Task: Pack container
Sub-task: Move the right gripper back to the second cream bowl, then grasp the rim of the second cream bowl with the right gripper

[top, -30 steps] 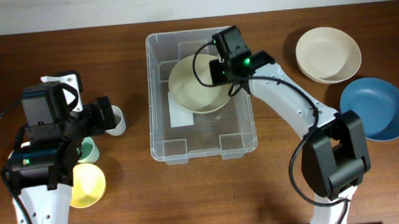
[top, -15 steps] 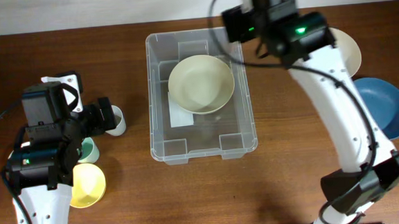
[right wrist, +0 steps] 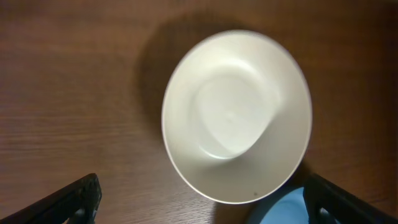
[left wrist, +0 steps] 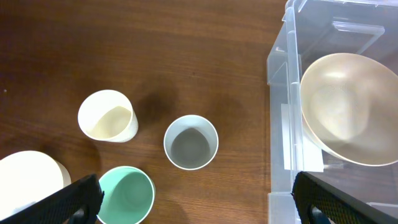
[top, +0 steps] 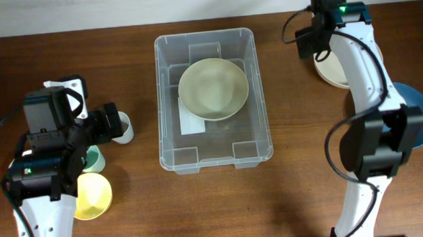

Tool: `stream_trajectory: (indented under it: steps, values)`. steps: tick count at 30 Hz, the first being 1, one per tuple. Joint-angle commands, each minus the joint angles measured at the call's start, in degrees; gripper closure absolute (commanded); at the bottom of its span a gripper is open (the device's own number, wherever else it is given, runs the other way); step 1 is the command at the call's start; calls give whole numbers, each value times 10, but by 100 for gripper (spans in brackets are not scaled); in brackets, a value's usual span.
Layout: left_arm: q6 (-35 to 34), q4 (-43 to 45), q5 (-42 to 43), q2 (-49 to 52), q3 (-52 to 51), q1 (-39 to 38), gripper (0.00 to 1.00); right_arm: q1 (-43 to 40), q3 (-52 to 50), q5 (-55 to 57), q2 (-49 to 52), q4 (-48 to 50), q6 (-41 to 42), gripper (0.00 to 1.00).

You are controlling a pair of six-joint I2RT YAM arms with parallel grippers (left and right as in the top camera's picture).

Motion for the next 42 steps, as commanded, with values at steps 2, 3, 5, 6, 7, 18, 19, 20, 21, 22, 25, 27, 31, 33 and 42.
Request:
stream_trajectory:
  steps: [2,3,5,6,7,18,19,20,21,22,25,27,31,33,42]
  values:
    - [-5,-1,6,2,10,0,1,-16,-2,11,43,-3,-10,1]
    - [-5,-1,6,2,10,0,1,-18,-2,11,53,-3,-10,1]
    - [-5,-1,7,2,10,0,1,-24,-3,11,72,-3,-10,1]
    - [-6,-1,7,2,10,0,1,-26,-3,11,80,-3,-10,1]
    - [-5,-1,7,2,10,0,1,-27,-3,11,87,-3,-10,1]
    - [-5,-1,7,2,10,0,1,-54,-3,-13,144,17,-10,0]
    - [-6,-1,7,2,10,0,1,-57,-4,-13,148,19,-10,0]
    - [-6,-1,7,2,10,0,1,-59,-5,-13,151,22,-10,0]
    - [-6,-1,7,2,10,0,1,-61,-5,-15,153,23,-10,0]
    - [-6,-1,7,2,10,0,1,-64,-6,-18,155,25,-10,0]
    - [-6,-1,7,2,10,0,1,-70,-7,-43,159,35,-10,7]
    - [-6,-1,7,2,10,0,1,-72,-7,-48,160,39,-10,11]
    - [-6,-1,7,2,10,0,1,-72,-7,-48,160,46,-10,24]
    - [-6,-1,7,2,10,0,1,-72,-7,-48,160,48,-10,29]
    - [-6,-1,7,2,10,0,1,-72,-7,-48,160,57,-10,53]
